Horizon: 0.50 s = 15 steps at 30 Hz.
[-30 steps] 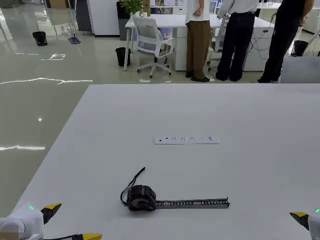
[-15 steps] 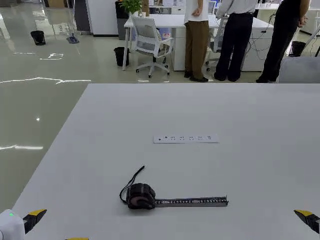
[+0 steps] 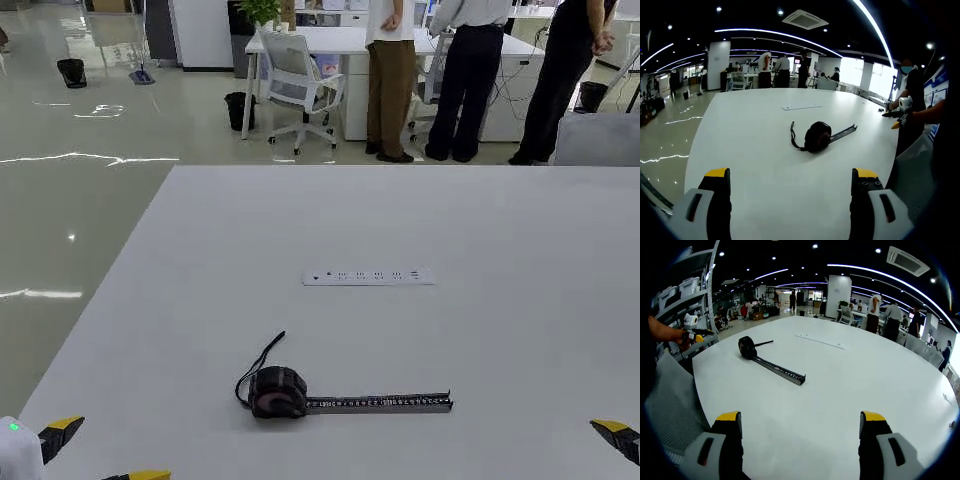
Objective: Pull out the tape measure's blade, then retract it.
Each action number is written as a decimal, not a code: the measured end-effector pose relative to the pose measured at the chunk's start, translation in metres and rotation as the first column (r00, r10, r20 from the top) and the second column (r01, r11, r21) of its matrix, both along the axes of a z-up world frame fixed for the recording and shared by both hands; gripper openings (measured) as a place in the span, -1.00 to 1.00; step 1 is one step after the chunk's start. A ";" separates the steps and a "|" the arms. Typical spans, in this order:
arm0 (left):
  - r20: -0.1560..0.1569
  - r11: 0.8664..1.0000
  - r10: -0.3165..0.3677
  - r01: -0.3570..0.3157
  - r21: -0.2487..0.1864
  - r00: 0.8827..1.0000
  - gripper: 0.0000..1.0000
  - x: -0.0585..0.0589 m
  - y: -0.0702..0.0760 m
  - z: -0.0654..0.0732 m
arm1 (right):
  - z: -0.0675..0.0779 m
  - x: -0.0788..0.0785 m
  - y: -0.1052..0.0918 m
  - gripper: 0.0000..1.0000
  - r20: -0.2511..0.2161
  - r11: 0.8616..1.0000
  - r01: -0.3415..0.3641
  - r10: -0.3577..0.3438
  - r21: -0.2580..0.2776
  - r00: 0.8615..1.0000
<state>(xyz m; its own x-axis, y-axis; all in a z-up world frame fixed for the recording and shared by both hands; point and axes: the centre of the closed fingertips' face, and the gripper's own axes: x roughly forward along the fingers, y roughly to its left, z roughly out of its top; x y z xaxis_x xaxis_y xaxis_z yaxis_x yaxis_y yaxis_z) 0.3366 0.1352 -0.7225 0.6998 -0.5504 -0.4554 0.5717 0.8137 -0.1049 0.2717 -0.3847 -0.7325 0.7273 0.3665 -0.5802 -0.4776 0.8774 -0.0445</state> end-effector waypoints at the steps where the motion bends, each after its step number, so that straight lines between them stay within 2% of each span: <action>1: -0.003 1.000 -0.002 0.002 -0.001 1.000 0.98 0.000 0.000 -0.001 | 0.000 0.000 -0.001 1.00 -0.001 1.000 0.003 -0.003 0.000 1.000; 3: -0.005 1.000 -0.001 0.001 0.004 1.000 0.98 0.001 0.001 -0.001 | 0.001 0.000 -0.001 1.00 0.009 1.000 0.010 -0.010 0.005 1.000; 4: -0.006 1.000 0.004 -0.004 0.002 1.000 0.98 0.003 0.002 0.000 | 0.004 0.001 0.002 1.00 0.035 1.000 -0.005 0.004 0.010 0.999; 9: 0.019 0.999 0.031 -0.031 -0.013 0.999 0.98 0.011 0.002 0.007 | 0.002 0.002 0.008 1.00 0.019 1.000 -0.024 0.024 -0.001 1.000; 12: 0.025 0.999 0.032 -0.032 -0.008 0.999 0.98 0.014 -0.003 0.007 | 0.002 0.007 0.008 1.00 0.017 1.000 -0.016 0.016 -0.004 1.000; 14: 0.048 0.999 0.038 -0.038 0.012 0.998 0.98 0.017 -0.005 0.012 | 0.003 0.009 0.010 1.00 0.018 1.000 -0.016 0.016 -0.008 1.000; 15: 0.041 0.999 0.039 -0.039 0.008 0.998 0.98 0.017 -0.007 0.013 | 0.004 0.010 0.011 1.00 0.021 1.000 -0.017 0.017 -0.012 1.000</action>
<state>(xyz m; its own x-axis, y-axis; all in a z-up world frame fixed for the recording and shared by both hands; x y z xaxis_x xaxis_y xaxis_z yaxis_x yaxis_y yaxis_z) 0.3531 0.1278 -0.7091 0.7390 -0.5181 -0.4307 0.5431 0.8364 -0.0743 0.2816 -0.3741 -0.7289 0.7332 0.3721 -0.5692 -0.4913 0.8686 -0.0649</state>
